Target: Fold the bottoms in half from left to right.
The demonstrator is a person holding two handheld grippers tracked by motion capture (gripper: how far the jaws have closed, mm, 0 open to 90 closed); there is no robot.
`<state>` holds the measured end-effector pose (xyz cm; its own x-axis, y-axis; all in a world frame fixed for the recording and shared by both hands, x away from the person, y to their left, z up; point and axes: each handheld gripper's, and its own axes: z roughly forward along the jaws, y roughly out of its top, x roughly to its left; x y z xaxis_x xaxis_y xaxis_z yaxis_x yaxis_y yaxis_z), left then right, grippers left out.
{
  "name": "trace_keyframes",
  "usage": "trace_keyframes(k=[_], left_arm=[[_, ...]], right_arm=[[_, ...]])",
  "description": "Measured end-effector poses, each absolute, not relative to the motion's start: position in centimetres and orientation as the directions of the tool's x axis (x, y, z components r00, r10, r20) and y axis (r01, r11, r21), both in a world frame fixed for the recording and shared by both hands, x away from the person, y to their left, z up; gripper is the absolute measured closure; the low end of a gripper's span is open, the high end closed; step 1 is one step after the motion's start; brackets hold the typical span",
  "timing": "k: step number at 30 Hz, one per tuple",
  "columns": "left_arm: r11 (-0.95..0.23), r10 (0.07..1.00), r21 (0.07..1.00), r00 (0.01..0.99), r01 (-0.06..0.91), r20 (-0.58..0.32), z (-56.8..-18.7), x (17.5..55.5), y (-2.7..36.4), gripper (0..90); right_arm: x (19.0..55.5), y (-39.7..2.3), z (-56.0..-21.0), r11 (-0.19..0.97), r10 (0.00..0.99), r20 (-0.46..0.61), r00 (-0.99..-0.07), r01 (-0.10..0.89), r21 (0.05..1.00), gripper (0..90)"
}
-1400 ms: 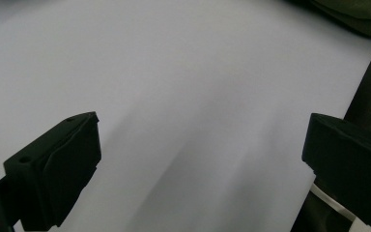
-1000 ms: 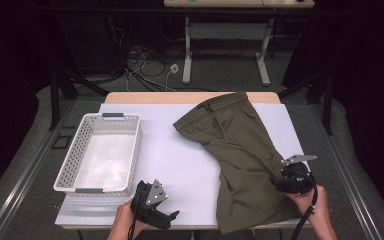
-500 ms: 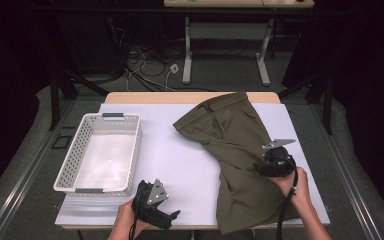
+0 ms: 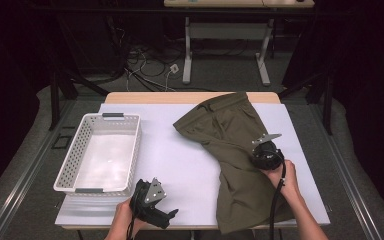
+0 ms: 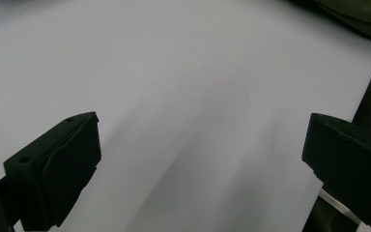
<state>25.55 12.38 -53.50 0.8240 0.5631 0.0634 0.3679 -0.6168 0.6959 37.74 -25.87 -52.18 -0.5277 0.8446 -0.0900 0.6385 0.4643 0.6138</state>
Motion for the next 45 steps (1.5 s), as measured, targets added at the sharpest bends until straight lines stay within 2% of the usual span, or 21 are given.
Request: trace_keyframes(k=[4, 19, 29, 37, 39, 43, 44, 45], left_arm=[[-0.619, 0.561, 0.693, 0.826, 0.37, 0.061, -53.6, 25.6, 12.4, 0.0], [-0.615, 0.565, 0.696, 0.823, 0.371, 0.061, -53.6, 25.6, 12.6, 0.0], [-0.616, 0.566, 0.696, 0.822, 0.37, 0.063, -53.6, 25.6, 12.6, 0.0], [-0.62, 0.563, 0.693, 0.824, 0.369, 0.065, -53.5, 25.6, 12.6, 0.0], [-0.617, 0.564, 0.695, 0.823, 0.368, 0.065, -53.6, 25.6, 12.6, 0.0], [-0.616, 0.567, 0.693, 0.821, 0.374, 0.062, -53.6, 25.5, 12.6, 0.0], [-0.616, 0.567, 0.693, 0.821, 0.374, 0.062, -53.6, 25.5, 12.6, 0.0], [-0.616, 0.568, 0.693, 0.821, 0.375, 0.061, -53.6, 25.5, 12.6, 0.0]], right_arm=[[37.4, -26.4, -52.0, 0.433, 0.859, -0.08, -0.506, 0.635, 0.64, 89.5], [36.6, -29.2, -50.3, 0.367, 0.905, -0.106, -0.411, 0.632, 0.683, 89.9], [37.1, -31.5, -51.2, 0.317, 0.938, -0.104, -0.33, 0.697, 0.643, 89.9], [37.5, -32.1, -52.1, 0.312, 0.939, -0.083, -0.333, 0.729, 0.61, 89.6], [37.6, -31.7, -52.4, 0.333, 0.929, -0.08, -0.362, 0.72, 0.608, 88.3], [37.8, -30.9, -52.3, 0.368, 0.913, -0.097, -0.395, 0.7, 0.612, 75.7], [37.8, -30.9, -52.3, 0.368, 0.913, -0.097, -0.395, 0.7, 0.612, 75.7], [37.9, -30.6, -52.1, 0.378, 0.907, -0.096, -0.41, 0.692, 0.615, 67.3]])
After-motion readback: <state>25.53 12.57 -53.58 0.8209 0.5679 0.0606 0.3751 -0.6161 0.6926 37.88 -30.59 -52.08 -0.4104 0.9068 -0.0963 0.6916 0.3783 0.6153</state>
